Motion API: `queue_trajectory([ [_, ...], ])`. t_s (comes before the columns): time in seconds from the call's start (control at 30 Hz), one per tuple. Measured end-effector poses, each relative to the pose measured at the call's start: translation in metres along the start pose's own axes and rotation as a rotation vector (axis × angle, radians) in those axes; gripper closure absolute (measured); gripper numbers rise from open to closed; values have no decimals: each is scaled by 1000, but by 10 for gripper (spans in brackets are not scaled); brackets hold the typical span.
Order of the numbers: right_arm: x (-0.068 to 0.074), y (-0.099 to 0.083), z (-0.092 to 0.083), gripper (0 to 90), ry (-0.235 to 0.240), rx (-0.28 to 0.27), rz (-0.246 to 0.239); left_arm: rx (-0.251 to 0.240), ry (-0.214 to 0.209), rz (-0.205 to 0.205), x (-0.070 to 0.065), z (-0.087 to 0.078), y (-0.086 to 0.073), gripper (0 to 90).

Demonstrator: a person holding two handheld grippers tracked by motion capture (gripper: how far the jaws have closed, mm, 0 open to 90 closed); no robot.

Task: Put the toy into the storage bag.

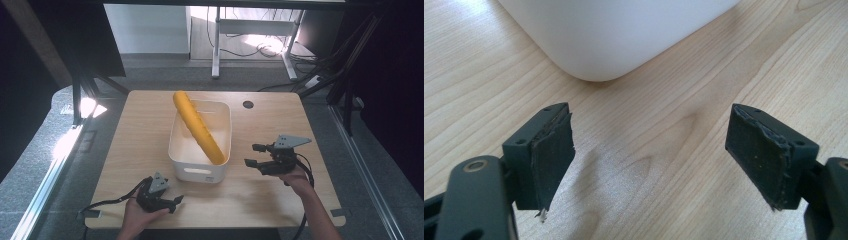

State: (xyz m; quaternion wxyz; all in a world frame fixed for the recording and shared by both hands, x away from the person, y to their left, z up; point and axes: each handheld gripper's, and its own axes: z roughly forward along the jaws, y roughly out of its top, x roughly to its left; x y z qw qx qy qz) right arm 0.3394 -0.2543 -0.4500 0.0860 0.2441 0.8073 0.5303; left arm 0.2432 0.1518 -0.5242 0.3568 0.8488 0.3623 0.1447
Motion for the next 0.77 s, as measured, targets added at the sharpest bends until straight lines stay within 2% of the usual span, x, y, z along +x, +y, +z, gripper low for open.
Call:
queue_trajectory([
  [0.2, -6, -26, 1, 313, -56, 50, 36, 2, 3, 3, -1, 0, -1, 195],
  [0.33, -6, -36, 6, 313, -65, 83, 48, 2, 6, 5, 0, 0, -1, 195],
  [0.77, -6, -39, 7, 312, -74, 76, 51, 5, 8, 6, 0, 1, -1, 195],
])
